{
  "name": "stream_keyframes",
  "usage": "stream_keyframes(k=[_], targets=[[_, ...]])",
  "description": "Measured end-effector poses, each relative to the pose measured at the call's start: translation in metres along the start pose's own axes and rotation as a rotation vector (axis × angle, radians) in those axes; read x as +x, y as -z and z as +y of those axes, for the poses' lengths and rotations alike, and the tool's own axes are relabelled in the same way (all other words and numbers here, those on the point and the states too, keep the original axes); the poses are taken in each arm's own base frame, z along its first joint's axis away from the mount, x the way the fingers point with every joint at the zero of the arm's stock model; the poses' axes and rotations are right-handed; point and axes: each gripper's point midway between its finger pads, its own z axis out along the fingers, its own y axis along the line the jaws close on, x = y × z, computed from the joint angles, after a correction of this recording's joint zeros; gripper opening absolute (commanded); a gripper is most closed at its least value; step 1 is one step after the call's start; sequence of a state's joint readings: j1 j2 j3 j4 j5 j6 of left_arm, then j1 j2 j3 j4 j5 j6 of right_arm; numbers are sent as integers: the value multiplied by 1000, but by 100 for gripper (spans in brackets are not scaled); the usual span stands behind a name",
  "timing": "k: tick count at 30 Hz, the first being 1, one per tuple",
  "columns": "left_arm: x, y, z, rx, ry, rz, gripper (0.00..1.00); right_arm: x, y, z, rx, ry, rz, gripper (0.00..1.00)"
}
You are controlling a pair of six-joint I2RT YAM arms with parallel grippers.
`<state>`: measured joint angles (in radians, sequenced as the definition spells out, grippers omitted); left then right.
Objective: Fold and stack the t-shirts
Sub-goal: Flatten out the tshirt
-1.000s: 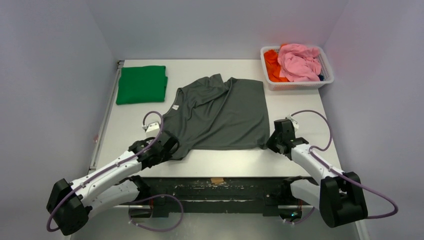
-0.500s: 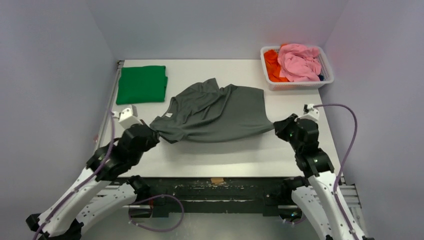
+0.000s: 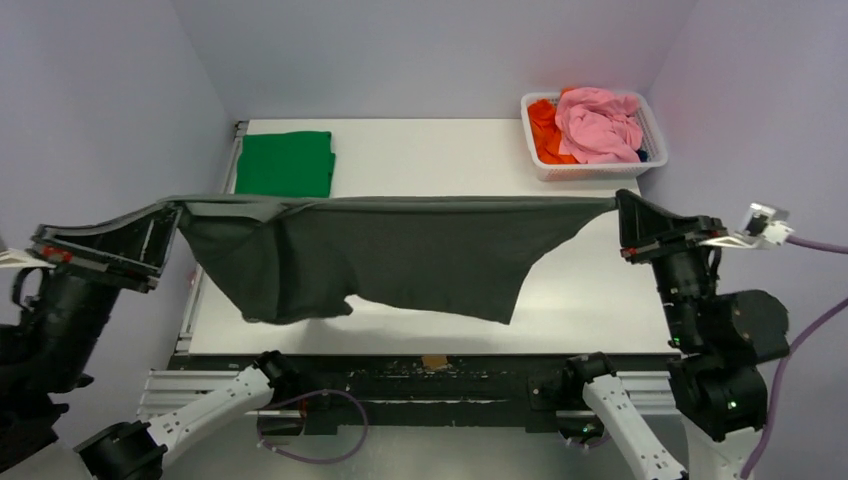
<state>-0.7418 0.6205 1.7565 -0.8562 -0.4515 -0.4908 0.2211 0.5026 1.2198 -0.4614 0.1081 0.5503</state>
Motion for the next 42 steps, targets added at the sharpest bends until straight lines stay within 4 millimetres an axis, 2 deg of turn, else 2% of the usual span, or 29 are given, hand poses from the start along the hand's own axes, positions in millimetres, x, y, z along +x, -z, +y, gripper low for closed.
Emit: stream_keyframes(k=[3,6,10,14,17,20,23,24,25,26,28,29,32,33,34,36,38,40,42], targets=[[-31,11,-24,111,-31,-38,0,-31,16,21,-65,10,-63,0],[-45,16,-40,184,-74,-44,0,-58,32,35,-103,23,-124,0],[-38,5,-43,183,-150,-9,0,-72,40,39,-106,39,-159,0],[-11,-27,-26,67,-246,49,0,-59,26,24,-41,55,-131,0],[18,-64,0,-101,-343,93,0,-29,-5,-8,88,73,-73,0],[61,-119,26,-285,-476,167,0,16,-45,-50,246,111,25,0],[121,-183,59,-410,-585,292,0,74,-84,-96,401,166,147,0],[148,-209,80,-458,-616,354,0,100,-97,-115,455,190,196,0],[169,-226,96,-486,-631,401,0,122,-107,-132,500,212,242,0],[198,-248,120,-520,-652,472,1,142,-115,-146,533,230,283,0],[254,-281,167,-579,-680,604,15,189,-132,-179,605,273,382,0],[283,-295,192,-610,-692,679,25,213,-142,-196,639,291,433,5],[364,-343,257,-650,-697,840,61,271,-160,-242,731,330,559,40],[383,-351,271,-656,-691,870,92,287,-168,-255,759,339,593,47],[404,-358,287,-660,-686,906,99,301,-178,-266,780,347,622,56],[438,-358,308,-661,-670,972,100,321,-197,-280,804,356,652,65],[454,-344,316,-660,-660,1032,100,330,-207,-287,811,362,664,78],[455,-335,312,-645,-649,1044,100,328,-208,-285,810,362,663,82],[445,-323,300,-635,-625,1044,100,319,-205,-276,786,346,648,83]])
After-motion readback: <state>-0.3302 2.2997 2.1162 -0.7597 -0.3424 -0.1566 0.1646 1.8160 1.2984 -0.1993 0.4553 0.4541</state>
